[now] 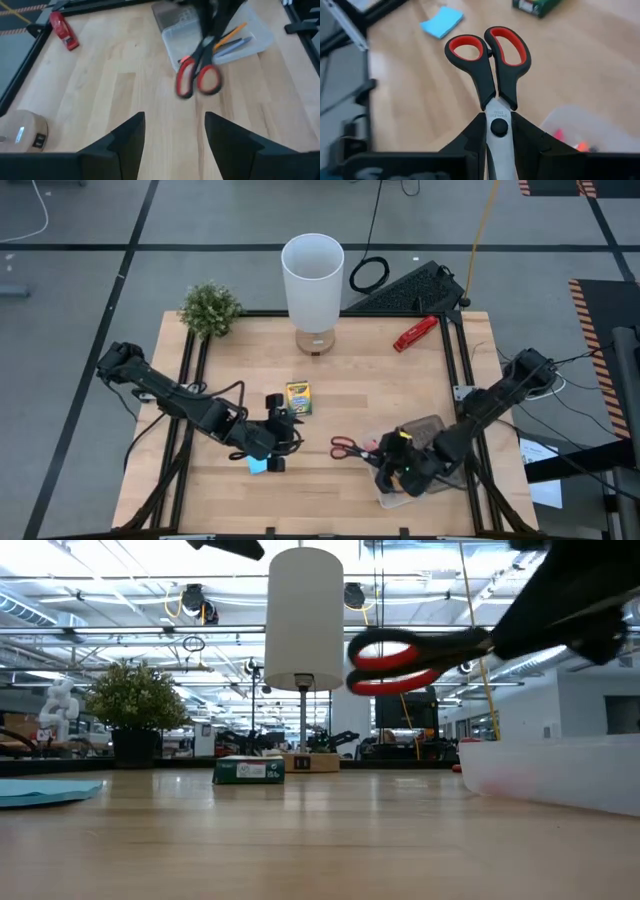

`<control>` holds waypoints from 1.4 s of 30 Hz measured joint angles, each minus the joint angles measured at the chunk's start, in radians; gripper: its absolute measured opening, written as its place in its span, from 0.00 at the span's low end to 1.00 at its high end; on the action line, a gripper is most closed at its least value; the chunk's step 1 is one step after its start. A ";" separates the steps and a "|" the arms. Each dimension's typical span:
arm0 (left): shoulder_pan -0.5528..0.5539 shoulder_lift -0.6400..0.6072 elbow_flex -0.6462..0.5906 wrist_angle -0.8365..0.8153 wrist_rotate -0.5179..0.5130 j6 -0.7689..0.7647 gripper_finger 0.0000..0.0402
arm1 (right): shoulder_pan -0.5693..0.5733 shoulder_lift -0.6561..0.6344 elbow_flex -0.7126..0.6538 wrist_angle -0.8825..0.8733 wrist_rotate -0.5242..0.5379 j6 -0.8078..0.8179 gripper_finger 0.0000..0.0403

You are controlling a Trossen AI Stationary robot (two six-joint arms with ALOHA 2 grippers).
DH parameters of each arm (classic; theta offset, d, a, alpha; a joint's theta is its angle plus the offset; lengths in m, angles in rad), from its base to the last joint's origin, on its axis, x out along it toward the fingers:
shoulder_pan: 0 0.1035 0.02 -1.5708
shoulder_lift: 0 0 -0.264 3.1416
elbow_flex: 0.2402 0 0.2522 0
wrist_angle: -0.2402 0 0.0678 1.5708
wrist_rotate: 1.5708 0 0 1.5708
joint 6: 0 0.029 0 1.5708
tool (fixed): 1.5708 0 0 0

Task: Pack school essentials
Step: Put the red scissors into the supplies box

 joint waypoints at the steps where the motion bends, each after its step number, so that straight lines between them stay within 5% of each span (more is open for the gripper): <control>1: 0.000 0.000 0.000 -0.005 -0.001 -0.008 0.52 | 0.015 0.000 0.011 -0.015 0.000 0.025 0.14; 12: -0.004 0.000 0.000 0.012 -0.008 -0.078 0.52 | 0.188 0.000 0.241 -0.585 -0.008 0.433 0.14; 21: -0.004 0.000 0.000 0.013 -0.011 -0.104 0.52 | 0.266 0.011 0.261 -0.880 -0.183 0.781 0.14; 36: -0.002 0.000 -0.001 0.013 -0.027 -0.093 0.52 | 0.152 0.102 0.261 -0.908 -0.240 0.849 0.15; 42: -0.002 0.000 -0.001 0.014 -0.027 -0.090 0.52 | 0.104 0.136 0.261 -0.896 -0.347 0.848 0.25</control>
